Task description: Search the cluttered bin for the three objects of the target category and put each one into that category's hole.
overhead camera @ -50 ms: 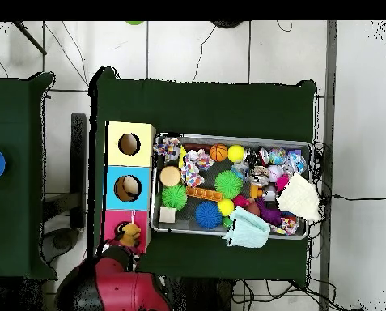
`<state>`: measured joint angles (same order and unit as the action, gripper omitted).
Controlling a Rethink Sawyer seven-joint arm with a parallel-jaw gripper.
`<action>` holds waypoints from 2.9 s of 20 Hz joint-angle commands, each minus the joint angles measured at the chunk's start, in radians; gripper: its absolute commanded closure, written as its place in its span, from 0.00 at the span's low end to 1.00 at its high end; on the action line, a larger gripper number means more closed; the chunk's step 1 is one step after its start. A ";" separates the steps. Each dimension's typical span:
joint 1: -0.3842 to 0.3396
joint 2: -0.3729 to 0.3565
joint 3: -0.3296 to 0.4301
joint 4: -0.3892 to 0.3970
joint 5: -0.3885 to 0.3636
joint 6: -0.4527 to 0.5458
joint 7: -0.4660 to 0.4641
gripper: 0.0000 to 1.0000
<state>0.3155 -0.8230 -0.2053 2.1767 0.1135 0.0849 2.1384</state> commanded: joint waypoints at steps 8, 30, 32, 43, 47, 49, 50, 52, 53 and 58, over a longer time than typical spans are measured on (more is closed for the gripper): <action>-0.070 -0.010 0.109 0.035 0.030 -0.011 0.171 0.00; -0.120 -0.183 0.145 0.022 0.064 0.235 0.147 0.00; -0.104 -0.206 0.134 0.023 0.065 0.255 0.153 0.00; -0.077 -0.192 0.097 -0.006 0.026 0.228 0.138 1.00; -0.075 -0.188 0.090 -0.015 0.014 0.219 0.127 1.00; -0.077 -0.180 0.091 -0.015 0.023 0.214 0.134 1.00; -0.079 -0.164 0.084 -0.017 0.026 0.211 0.141 1.00; -0.087 -0.143 0.091 -0.007 0.028 0.166 0.147 1.00; -0.090 -0.137 0.093 -0.005 0.027 0.153 0.147 1.00; -0.075 -0.106 0.083 0.011 0.026 0.105 0.167 1.00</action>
<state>0.2446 -0.9958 -0.1330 2.2070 0.1289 0.2448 2.1384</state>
